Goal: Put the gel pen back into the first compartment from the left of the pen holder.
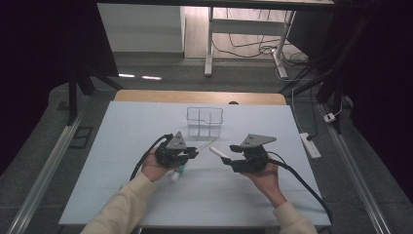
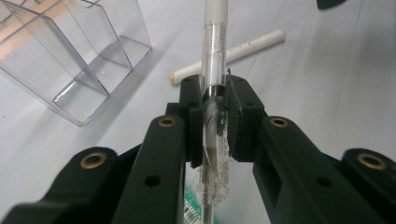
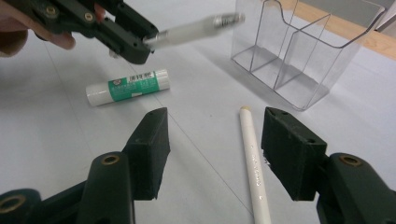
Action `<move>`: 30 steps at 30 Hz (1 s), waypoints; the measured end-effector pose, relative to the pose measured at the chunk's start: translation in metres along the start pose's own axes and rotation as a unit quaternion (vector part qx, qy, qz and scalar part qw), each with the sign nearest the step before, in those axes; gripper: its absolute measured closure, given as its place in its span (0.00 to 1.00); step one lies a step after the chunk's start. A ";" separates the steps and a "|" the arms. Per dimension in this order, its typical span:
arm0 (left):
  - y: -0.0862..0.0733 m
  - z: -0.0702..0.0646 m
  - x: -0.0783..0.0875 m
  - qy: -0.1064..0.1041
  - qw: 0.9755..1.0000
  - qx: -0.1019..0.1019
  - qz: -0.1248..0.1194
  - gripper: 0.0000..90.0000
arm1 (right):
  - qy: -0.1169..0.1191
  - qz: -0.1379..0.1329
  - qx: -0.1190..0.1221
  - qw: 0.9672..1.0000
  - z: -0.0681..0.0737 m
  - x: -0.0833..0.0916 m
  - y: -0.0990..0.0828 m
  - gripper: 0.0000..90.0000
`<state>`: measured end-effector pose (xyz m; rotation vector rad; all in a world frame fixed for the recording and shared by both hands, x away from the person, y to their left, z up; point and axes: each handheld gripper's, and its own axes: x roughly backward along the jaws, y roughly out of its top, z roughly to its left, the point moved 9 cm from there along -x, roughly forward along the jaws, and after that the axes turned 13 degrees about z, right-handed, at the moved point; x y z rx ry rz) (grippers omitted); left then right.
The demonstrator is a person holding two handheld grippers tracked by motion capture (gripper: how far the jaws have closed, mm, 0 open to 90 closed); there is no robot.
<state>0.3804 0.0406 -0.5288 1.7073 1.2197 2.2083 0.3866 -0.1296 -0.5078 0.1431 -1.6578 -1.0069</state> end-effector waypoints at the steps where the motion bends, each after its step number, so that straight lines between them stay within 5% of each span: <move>1: 0.000 0.001 0.001 0.000 1.000 0.002 -0.002 0.87 | 0.000 0.002 0.000 1.000 0.000 0.000 0.000 0.46; 10: 0.003 0.000 0.003 -0.010 1.000 0.015 -0.020 0.87 | 0.009 -0.006 -0.002 1.000 0.002 -0.002 0.001 0.46; 30: 0.017 -0.034 -0.013 -0.035 0.999 -0.031 -0.013 0.87 | 0.036 -0.060 -0.026 0.997 0.007 0.002 0.014 0.52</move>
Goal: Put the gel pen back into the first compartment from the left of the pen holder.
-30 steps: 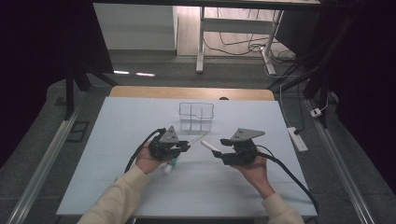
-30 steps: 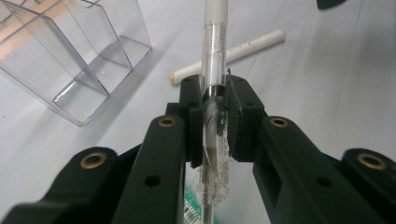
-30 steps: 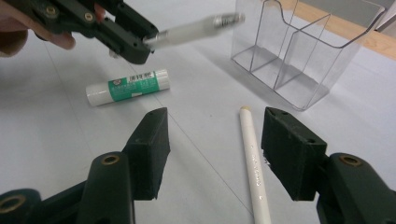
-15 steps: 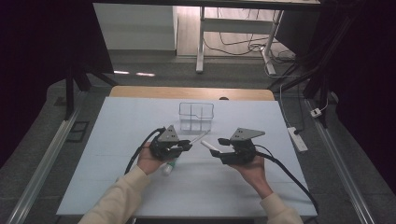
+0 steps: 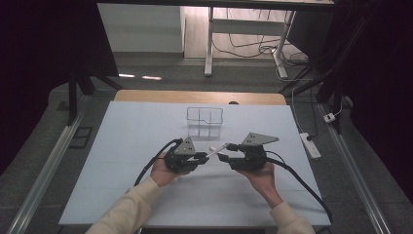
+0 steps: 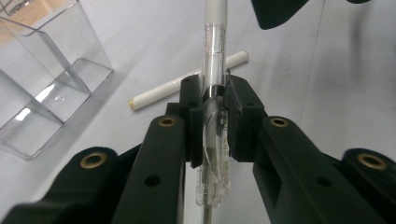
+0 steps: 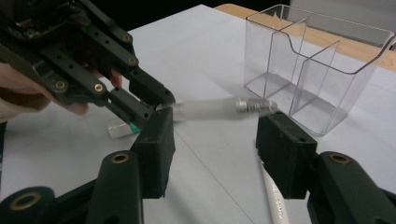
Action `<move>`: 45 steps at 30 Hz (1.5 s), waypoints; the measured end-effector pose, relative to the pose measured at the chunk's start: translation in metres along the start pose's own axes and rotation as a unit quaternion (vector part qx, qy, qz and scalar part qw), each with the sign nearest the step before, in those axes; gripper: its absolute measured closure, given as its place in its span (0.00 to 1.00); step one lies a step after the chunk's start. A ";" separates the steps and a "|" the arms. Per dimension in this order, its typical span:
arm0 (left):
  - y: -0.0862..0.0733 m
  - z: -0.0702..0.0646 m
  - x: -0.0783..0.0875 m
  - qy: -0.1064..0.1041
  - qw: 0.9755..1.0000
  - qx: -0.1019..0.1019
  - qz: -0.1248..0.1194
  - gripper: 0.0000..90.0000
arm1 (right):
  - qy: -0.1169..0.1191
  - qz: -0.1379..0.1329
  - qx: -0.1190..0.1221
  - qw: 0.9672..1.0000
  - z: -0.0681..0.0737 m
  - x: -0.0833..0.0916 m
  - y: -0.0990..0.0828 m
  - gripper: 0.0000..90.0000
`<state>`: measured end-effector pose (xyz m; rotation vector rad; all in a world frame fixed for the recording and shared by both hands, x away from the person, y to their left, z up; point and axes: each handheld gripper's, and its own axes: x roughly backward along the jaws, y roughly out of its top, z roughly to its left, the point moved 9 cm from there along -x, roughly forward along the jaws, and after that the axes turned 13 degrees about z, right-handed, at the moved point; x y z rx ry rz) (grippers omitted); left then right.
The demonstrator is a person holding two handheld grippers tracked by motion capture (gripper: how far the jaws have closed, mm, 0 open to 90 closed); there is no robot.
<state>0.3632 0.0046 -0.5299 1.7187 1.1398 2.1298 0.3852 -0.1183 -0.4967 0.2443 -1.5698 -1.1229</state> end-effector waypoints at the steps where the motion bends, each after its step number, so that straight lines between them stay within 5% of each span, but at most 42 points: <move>1: 0.000 -0.001 -0.001 -0.002 1.000 -0.002 0.003 0.87 | 0.001 -0.001 0.000 1.000 0.000 0.000 0.000 0.53; 9: 0.001 -0.010 -0.011 0.003 0.999 -0.021 0.024 0.87 | 0.010 -0.014 -0.002 1.000 0.003 0.002 0.003 0.66; 18: 0.000 -0.008 -0.014 0.011 0.999 -0.018 0.032 0.84 | 0.063 -0.023 0.022 0.997 0.016 0.006 0.006 0.84; 23: -0.001 -0.005 -0.012 0.017 0.999 -0.012 0.026 0.79 | 0.070 -0.023 0.040 0.997 0.020 0.006 0.006 0.88; 34: -0.002 0.003 -0.004 0.030 0.999 0.013 0.017 0.58 | 0.029 -0.017 0.050 0.998 0.013 0.009 0.005 0.88; 45: -0.030 0.013 0.024 0.046 0.997 0.055 0.017 0.45 | 0.016 -0.027 0.053 0.998 0.010 0.016 0.008 0.88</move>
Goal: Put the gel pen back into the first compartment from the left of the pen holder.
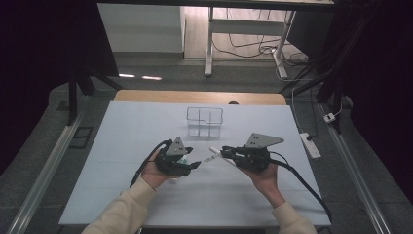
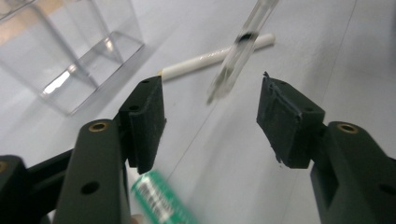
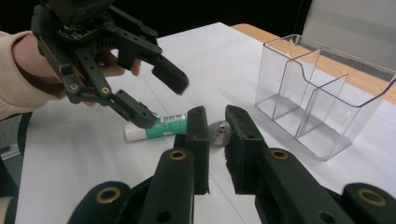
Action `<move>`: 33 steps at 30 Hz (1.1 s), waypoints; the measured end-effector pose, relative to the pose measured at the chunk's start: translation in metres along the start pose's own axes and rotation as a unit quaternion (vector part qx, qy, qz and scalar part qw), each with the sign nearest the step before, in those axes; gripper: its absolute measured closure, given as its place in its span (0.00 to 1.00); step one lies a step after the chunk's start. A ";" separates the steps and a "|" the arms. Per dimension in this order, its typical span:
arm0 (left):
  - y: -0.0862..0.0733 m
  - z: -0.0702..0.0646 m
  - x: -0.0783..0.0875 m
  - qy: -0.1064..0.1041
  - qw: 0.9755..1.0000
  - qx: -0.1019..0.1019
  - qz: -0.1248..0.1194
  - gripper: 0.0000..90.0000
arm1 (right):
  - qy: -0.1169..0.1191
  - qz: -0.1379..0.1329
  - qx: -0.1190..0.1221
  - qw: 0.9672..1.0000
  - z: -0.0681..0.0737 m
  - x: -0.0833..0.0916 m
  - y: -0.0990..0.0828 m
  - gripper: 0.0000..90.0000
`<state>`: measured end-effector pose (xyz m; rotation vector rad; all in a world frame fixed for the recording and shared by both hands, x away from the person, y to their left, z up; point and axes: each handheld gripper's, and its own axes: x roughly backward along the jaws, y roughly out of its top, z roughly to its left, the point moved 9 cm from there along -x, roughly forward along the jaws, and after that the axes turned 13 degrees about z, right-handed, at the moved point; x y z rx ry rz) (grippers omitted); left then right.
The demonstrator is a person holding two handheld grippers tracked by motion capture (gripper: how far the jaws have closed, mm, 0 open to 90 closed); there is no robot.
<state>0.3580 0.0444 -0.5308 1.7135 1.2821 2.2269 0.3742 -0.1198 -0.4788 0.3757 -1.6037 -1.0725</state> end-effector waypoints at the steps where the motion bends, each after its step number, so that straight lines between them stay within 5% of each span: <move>1: -0.003 0.001 0.002 0.001 1.000 0.003 0.001 0.45 | -0.001 -0.001 0.000 1.000 0.000 0.000 0.000 0.88; 14: -0.043 0.015 0.026 0.025 0.999 0.046 -0.005 0.43 | -0.011 -0.002 -0.003 1.000 -0.006 0.004 0.002 0.88; 33: -0.108 0.029 0.049 0.032 0.993 0.115 0.006 0.40 | -0.016 -0.008 -0.014 1.000 -0.015 0.003 0.005 0.88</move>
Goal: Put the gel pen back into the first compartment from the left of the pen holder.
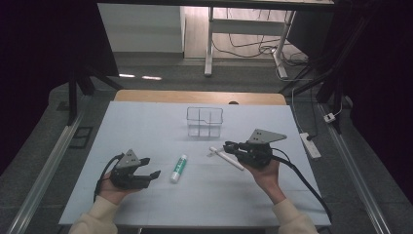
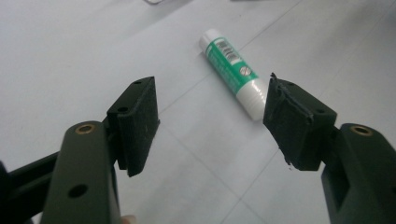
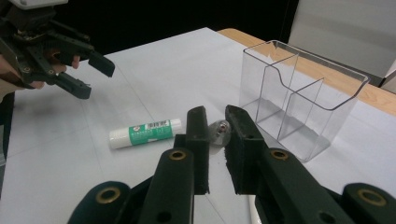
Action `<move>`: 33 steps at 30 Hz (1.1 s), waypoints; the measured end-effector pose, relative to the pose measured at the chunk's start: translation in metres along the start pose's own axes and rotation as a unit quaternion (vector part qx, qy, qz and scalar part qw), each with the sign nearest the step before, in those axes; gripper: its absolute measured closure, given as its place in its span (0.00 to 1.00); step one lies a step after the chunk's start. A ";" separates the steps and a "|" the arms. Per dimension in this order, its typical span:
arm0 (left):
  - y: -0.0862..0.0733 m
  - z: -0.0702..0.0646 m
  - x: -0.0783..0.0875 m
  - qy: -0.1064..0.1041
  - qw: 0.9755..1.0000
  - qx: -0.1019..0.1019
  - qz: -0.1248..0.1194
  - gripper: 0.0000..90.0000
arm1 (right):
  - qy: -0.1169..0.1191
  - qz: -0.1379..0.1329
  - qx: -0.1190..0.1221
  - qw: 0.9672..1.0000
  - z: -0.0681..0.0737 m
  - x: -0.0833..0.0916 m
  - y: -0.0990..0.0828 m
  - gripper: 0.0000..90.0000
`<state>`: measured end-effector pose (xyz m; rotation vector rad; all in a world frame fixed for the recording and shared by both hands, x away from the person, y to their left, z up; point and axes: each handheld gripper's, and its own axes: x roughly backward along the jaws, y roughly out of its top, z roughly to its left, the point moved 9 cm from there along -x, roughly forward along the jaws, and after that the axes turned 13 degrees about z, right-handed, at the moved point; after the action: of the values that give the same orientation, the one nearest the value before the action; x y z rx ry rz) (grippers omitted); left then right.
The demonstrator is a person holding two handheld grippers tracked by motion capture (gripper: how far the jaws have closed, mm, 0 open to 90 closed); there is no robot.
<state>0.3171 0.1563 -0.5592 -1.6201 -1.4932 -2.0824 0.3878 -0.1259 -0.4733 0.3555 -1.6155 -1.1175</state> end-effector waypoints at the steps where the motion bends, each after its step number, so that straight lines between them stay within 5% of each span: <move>1: -0.001 0.001 0.001 0.001 1.000 0.001 0.000 0.39 | -0.001 0.000 -0.001 1.000 -0.002 0.000 0.001 0.88; 17: -0.013 0.010 0.004 0.004 1.000 0.017 0.003 0.39 | -0.005 -0.014 -0.029 0.999 -0.018 0.003 0.019 0.88; 33: -0.014 0.014 0.004 0.006 1.000 0.021 0.002 0.39 | -0.009 -0.017 -0.020 1.000 -0.024 -0.003 0.048 0.88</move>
<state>0.3165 0.1753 -0.5654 -1.5914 -1.5173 -2.0414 0.4243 -0.1104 -0.4370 0.3477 -1.6057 -1.1808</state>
